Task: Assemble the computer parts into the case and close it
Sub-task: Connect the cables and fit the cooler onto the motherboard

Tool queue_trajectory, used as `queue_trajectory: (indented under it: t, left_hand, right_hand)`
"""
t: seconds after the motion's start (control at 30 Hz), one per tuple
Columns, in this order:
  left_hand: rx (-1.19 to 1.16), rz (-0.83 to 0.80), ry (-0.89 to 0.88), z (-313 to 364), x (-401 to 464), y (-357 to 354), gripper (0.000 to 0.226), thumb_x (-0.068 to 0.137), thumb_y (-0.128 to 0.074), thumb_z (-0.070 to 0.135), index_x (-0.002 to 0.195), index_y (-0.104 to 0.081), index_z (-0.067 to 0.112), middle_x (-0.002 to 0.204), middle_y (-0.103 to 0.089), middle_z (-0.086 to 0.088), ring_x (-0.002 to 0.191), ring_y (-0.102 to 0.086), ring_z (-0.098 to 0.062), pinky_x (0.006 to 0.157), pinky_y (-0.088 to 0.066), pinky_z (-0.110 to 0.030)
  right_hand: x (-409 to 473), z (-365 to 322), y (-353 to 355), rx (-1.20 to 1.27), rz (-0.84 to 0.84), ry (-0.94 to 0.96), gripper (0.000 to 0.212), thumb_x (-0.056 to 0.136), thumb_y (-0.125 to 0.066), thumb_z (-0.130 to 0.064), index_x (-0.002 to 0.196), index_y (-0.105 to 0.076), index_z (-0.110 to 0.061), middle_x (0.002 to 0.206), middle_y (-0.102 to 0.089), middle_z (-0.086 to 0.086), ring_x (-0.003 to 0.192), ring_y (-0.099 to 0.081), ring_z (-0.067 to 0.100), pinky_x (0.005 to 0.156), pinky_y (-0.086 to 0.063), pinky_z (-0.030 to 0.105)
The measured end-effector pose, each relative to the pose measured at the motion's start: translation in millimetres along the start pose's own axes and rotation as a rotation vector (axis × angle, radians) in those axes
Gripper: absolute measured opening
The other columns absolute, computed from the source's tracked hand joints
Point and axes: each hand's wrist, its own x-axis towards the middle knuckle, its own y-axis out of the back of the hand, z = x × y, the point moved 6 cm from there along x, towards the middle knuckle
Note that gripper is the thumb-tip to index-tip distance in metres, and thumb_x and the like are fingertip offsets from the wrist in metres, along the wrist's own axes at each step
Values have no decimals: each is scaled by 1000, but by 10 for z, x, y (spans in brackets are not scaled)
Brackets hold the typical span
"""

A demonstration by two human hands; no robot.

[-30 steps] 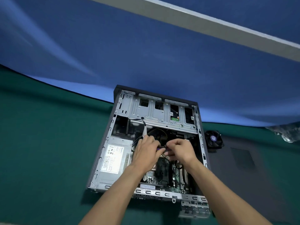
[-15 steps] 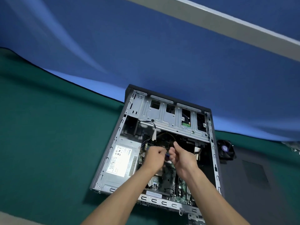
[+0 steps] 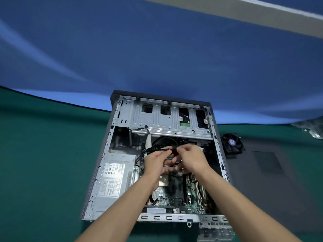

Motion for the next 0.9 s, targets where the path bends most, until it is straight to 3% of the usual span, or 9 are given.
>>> queue_trajectory:
  t: [0.1, 0.2, 0.3, 0.37, 0.47, 0.57, 0.7, 0.9]
  left_hand:
    - [26, 110, 19, -50, 102, 18, 13, 90, -57, 0, 99, -65, -5, 76, -61, -13, 53, -55, -15, 40, -48, -20]
    - [113, 209, 12, -121, 175, -6, 13, 89, -57, 1, 97, -66, -4, 77, -63, -13, 56, -56, -18, 44, -48, -23]
    - [135, 251, -3, -161, 237, -95, 13, 90, -57, 4, 97, -65, -4, 72, -62, -13, 56, -57, -20, 47, -50, -25]
    - [149, 275, 5, -176, 278, -127, 17, 92, -56, 8, 100, -61, -5, 71, -62, -13, 56, -57, -22, 50, -50, -30]
    - [209, 246, 7, -215, 313, -146, 23, 95, -55, 15, 101, -58, -7, 84, -63, -18, 53, -55, -19, 37, -47, -23]
    - [326, 277, -70, -184, 338, -101, 18, 91, -62, 16, 89, -63, -2, 69, -60, -10, 44, -51, -14, 37, -44, -18]
    - [346, 322, -129, -142, 401, -94, 17, 86, -68, 10, 71, -64, 2, 54, -56, -7, 39, -50, -15, 40, -43, -23]
    - [357, 334, -117, -150, 546, -136, 26, 88, -61, -1, 63, -55, 0, 59, -53, -12, 30, -47, -12, 32, -42, -19]
  right_hand:
    - [-47, -272, 385, -424, 231, 304, 21, 97, -45, -21, 99, -65, -23, 69, -69, -6, 61, -62, 14, 55, -45, 26]
    - [-90, -407, 793, -771, 528, 459, 22, 93, -45, -23, 107, -62, -25, 93, -65, -2, 94, -55, 19, 65, -36, 31]
    - [42, -277, 935, -959, 539, 501, 29, 94, -46, -22, 121, -53, -16, 114, -55, 4, 106, -43, 23, 80, -39, 36]
    - [128, -130, 957, -954, 525, 478, 34, 96, -46, -23, 128, -48, -12, 123, -48, 9, 108, -42, 27, 88, -36, 37]
    - [178, 9, 942, -845, 530, 460, 36, 97, -46, -24, 130, -44, -10, 128, -41, 11, 108, -44, 30, 85, -40, 40]
    - [205, 24, 905, -889, 551, 505, 31, 97, -44, -23, 125, -45, -8, 123, -41, 12, 100, -48, 31, 76, -42, 38]
    - [264, -6, 913, -891, 550, 517, 27, 99, -38, -27, 119, -45, -11, 121, -38, 10, 96, -48, 29, 68, -41, 36]
    - [332, 10, 897, -941, 536, 533, 32, 100, -30, -35, 116, -45, -13, 122, -34, 8, 95, -47, 25, 66, -40, 32]
